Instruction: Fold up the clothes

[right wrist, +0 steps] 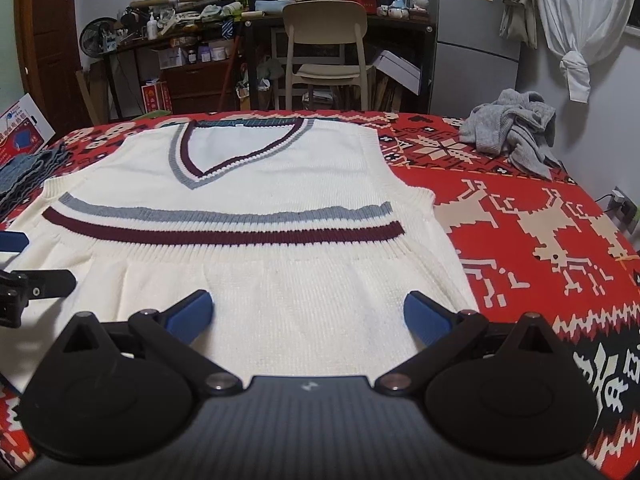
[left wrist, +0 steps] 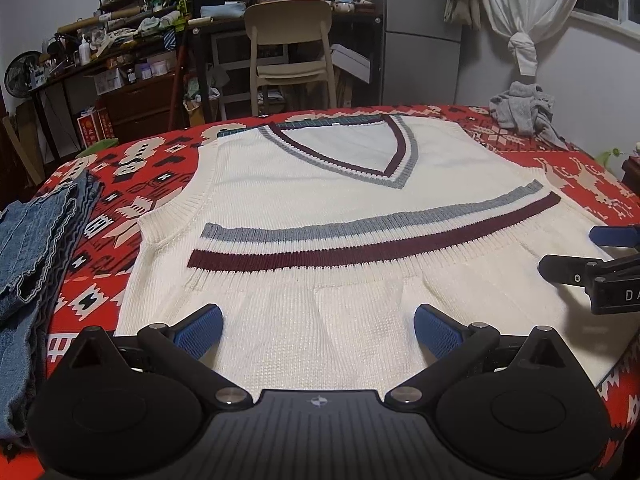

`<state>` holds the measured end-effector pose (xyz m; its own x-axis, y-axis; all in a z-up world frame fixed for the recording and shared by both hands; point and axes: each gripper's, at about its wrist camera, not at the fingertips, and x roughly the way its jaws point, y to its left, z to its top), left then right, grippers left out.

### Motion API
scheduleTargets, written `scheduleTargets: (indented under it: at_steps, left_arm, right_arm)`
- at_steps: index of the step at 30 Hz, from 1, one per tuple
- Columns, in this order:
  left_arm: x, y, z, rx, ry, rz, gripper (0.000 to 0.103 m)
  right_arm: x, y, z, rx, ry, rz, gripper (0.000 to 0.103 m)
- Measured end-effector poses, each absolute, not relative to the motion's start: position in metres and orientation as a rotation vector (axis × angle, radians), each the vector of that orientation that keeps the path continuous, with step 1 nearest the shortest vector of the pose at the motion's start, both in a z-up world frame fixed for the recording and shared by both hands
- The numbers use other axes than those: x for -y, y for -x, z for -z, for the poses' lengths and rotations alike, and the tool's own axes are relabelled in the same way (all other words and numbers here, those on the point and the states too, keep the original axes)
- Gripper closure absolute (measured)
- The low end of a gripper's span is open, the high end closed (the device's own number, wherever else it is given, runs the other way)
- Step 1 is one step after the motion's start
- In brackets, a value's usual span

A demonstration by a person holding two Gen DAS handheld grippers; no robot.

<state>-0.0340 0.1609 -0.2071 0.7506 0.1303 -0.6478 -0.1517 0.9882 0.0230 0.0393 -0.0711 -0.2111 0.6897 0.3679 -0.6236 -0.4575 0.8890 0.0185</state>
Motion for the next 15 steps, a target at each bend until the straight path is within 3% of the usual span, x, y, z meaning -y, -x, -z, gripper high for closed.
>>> scheduleTargets:
  at_steps: [4,8,10,12,13,15]
  left_arm:
    - [-0.167,0.037,0.202,-0.680,0.071,-0.140,0.006]
    - [-0.176,0.042,0.185,-0.621,0.099,-0.093,0.024]
    - [-0.179,0.039,0.178,-0.628,0.071,-0.104,0.040]
    - [-0.184,0.033,0.175,-0.653,0.052,-0.110,0.085]
    - [-0.188,0.029,0.175,-0.670,0.046,-0.110,0.095]
    - [-0.198,0.021,0.178,-0.710,0.062,-0.131,0.100]
  right_arm:
    - [0.071,-0.041,0.208,-0.680,0.156,-0.468,0.001]
    - [0.074,-0.042,0.198,-0.669,0.172,-0.477,0.001]
    - [0.079,-0.045,0.189,-0.668,0.152,-0.482,0.003]
    - [0.082,-0.049,0.179,-0.660,0.153,-0.483,0.010]
    - [0.083,-0.051,0.174,-0.649,0.158,-0.486,0.015]
    - [0.084,-0.056,0.165,-0.617,0.173,-0.480,0.029]
